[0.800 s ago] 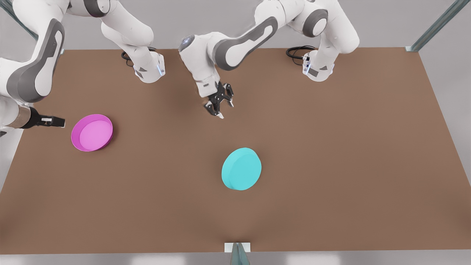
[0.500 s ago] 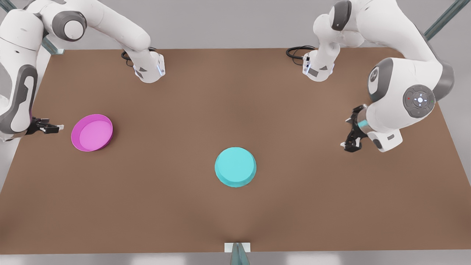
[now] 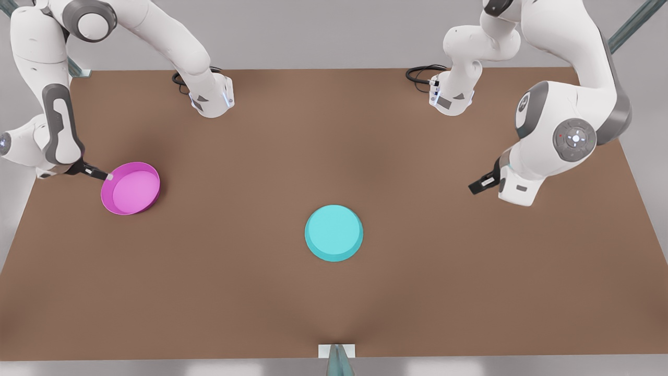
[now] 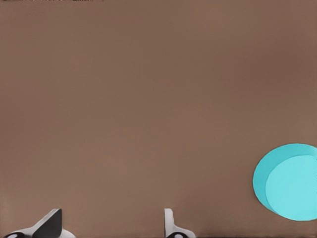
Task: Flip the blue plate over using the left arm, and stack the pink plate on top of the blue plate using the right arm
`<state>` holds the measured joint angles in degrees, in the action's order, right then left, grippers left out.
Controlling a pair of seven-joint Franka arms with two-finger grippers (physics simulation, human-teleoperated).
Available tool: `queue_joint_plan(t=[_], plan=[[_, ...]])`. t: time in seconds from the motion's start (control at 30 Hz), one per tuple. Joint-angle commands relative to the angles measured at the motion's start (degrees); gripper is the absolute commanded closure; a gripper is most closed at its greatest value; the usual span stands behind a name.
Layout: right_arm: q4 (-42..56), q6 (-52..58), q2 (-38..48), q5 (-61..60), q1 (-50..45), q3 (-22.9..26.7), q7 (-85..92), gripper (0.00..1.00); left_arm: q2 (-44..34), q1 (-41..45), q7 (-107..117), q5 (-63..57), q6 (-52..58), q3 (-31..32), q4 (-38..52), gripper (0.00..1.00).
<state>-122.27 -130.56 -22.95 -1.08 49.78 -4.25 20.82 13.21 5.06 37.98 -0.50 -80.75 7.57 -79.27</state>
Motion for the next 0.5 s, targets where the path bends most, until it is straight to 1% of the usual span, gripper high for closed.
queue_joint_plan(t=[0.0,0.17,0.33,0.47], plan=[[-1.0,-7.8,-0.5,-0.2,0.6,-0.1,8.4,0.0,0.1,-0.1,-28.1,0.7,0.0,0.0,0.8,0.0],[-2.5,-6.6,-2.2,-1.1,0.8,-0.3,8.0,0.0,0.3,0.0,-28.1,0.6,-0.1,0.1,1.0,0.0],[-2.4,-2.9,-2.1,-3.9,0.1,-0.6,8.0,0.0,0.5,0.0,-28.0,0.4,-0.6,0.0,1.0,0.0],[-2.4,-2.0,-2.2,-4.5,0.1,-0.8,8.0,0.0,0.4,0.0,-27.9,0.3,-0.5,0.0,1.0,0.0]])
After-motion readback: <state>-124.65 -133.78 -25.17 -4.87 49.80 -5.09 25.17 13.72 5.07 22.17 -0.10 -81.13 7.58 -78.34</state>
